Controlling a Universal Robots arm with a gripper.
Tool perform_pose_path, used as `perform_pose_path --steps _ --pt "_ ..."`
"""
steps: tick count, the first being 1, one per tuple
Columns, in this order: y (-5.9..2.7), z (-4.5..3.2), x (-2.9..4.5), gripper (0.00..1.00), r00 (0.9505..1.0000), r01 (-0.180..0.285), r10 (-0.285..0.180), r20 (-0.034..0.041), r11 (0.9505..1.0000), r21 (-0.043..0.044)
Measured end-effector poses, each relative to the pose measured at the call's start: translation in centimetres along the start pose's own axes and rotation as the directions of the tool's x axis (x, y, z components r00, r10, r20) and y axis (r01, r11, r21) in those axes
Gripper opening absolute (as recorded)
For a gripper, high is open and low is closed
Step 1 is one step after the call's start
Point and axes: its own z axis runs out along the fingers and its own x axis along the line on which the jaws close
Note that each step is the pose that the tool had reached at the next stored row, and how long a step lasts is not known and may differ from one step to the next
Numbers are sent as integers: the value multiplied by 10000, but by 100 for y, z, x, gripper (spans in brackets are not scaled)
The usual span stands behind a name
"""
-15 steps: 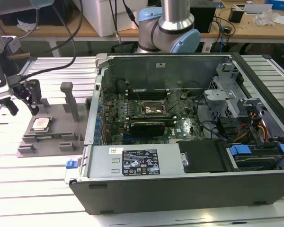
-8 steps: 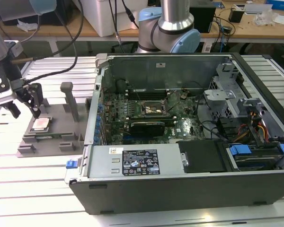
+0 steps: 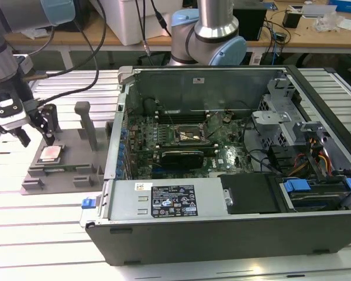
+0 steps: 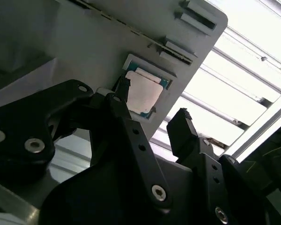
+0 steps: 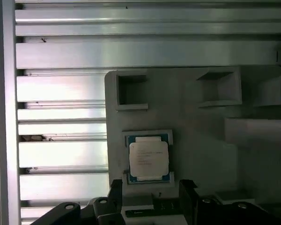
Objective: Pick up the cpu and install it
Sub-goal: 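Pick up the cpu and move it towards the insertion slot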
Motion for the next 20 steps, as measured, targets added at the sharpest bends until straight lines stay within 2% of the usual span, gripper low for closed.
perform_pose_path --steps 3,7,16,18,20 --pt "35 11 1 60 9990 439 -439 3 9990 -8" --pt "53 55 2 60 9990 448 -448 4 9990 -10" --pt "77 272 -11 60 9986 531 -531 -1 9986 -6" --pt "77 299 -34 60 9982 601 -601 -38 9982 -9" --pt "80 320 -63 60 9977 668 -668 -119 9978 -16"
